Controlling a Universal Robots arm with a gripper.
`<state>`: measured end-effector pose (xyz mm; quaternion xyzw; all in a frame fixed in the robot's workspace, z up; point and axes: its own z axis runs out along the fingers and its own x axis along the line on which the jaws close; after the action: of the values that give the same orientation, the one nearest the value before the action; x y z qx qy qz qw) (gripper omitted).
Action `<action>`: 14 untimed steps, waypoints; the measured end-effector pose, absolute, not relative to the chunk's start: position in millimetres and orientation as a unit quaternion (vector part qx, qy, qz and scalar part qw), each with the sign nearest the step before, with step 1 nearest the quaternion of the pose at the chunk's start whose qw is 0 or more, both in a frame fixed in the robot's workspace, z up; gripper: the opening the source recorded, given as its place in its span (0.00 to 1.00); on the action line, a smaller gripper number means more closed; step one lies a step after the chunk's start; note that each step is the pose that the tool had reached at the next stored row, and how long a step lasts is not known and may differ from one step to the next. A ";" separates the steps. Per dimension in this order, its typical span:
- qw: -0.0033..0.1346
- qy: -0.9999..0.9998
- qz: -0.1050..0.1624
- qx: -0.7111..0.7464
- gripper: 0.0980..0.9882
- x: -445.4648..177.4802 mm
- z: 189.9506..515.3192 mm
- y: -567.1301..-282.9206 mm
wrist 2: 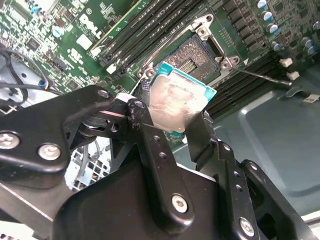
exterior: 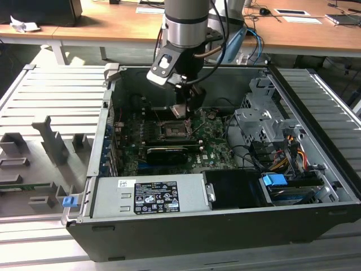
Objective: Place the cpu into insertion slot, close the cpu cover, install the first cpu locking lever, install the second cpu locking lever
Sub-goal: 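Place the cpu into insertion slot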
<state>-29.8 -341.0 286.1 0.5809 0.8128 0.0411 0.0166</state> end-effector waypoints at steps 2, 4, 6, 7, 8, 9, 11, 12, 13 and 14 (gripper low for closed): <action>0.017 0.802 0.041 0.595 0.48 -29.8 284.9 -341.0; 0.018 0.794 0.041 0.606 0.48 -29.8 284.3 -341.0; 0.018 0.787 0.040 0.615 0.48 -29.8 283.3 -341.0; 0.018 0.786 0.040 0.617 0.48 -29.8 282.7 -341.0; 0.018 0.786 0.040 0.617 0.48 -30.1 282.1 -341.0; 0.018 0.786 0.040 0.617 0.48 -30.6 281.1 -341.0; 0.018 0.786 0.040 0.617 0.48 -32.6 279.9 -340.9; 0.018 0.784 0.040 0.619 0.48 -32.7 279.4 -340.9; 0.019 0.781 0.040 0.623 0.48 -32.7 279.1 -340.9; 0.019 0.777 0.040 0.629 0.48 -32.7 278.7 -340.9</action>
<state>-32.7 -340.9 278.7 0.6285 0.7765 0.0399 0.0189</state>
